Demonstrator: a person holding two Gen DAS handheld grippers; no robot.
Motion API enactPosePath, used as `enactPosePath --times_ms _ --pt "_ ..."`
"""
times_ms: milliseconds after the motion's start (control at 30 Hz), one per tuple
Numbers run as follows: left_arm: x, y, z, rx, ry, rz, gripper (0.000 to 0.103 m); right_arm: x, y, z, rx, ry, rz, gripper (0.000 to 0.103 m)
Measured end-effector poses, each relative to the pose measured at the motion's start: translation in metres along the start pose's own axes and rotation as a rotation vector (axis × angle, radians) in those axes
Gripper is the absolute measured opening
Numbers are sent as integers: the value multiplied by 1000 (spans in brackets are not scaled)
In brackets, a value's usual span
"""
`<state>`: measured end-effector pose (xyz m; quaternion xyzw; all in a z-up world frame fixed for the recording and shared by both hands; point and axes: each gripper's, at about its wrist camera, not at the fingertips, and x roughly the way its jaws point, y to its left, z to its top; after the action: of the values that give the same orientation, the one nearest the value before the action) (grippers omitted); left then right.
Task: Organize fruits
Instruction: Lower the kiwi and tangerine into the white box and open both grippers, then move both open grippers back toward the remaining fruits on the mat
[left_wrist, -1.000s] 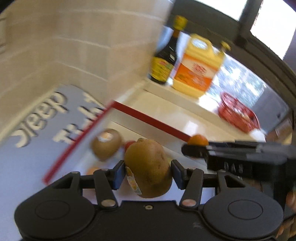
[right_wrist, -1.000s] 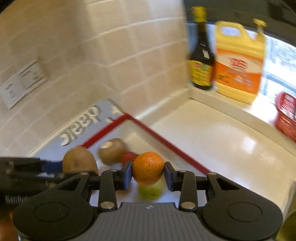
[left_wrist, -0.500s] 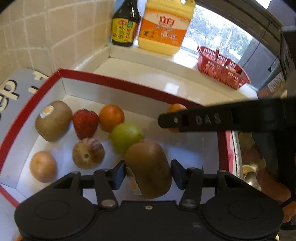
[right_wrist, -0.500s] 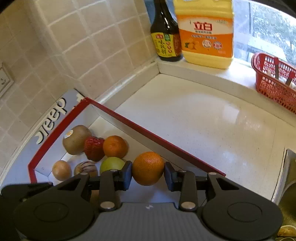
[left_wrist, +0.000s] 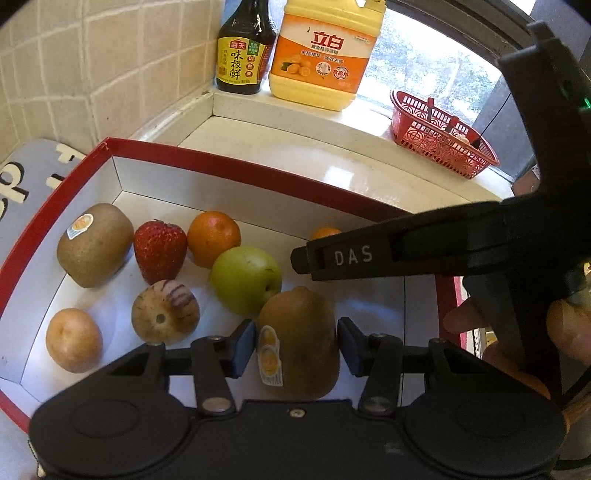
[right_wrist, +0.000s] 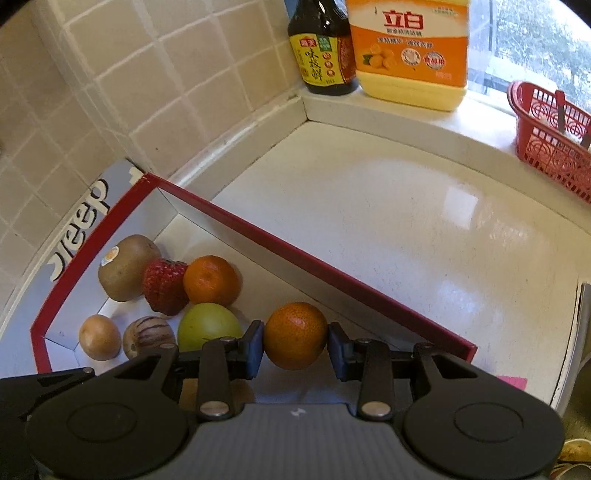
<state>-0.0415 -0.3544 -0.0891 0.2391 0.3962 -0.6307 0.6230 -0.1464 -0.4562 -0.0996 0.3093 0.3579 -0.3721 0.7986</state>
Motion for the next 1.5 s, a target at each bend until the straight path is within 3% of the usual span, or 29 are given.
enactPosePath --times_ms 233,267,300,333,467,633,800,1100,1333,1500 --pt "-1 4 0 -20 4 -17 59 1 2 -1 2 14 3 42" --pt "-2 6 0 -29 8 -26 62 -1 2 0 5 12 9 44" --pt "-3 7 0 -39 14 -28 74 -3 1 0 10 9 18 48" --pt "-5 7 0 -47 13 -26 78 -6 1 0 14 4 27 51" --pt "-21 7 -5 -47 2 -3 78 -18 1 1 21 -16 30 53" --pt "-61 5 -14 -43 -69 19 78 -36 4 1 19 -40 64 59" --pt "-116 16 -32 -89 -164 103 78 -57 23 -1 -38 -69 113 61" --pt "-223 68 -99 -316 -312 315 78 -82 97 -19 -258 -83 244 62" --pt "-261 92 -172 -404 -312 484 78 -87 171 -58 -500 -47 340 62" --pt "-258 96 -205 -430 -278 516 78 -84 212 -84 -624 -28 404 57"
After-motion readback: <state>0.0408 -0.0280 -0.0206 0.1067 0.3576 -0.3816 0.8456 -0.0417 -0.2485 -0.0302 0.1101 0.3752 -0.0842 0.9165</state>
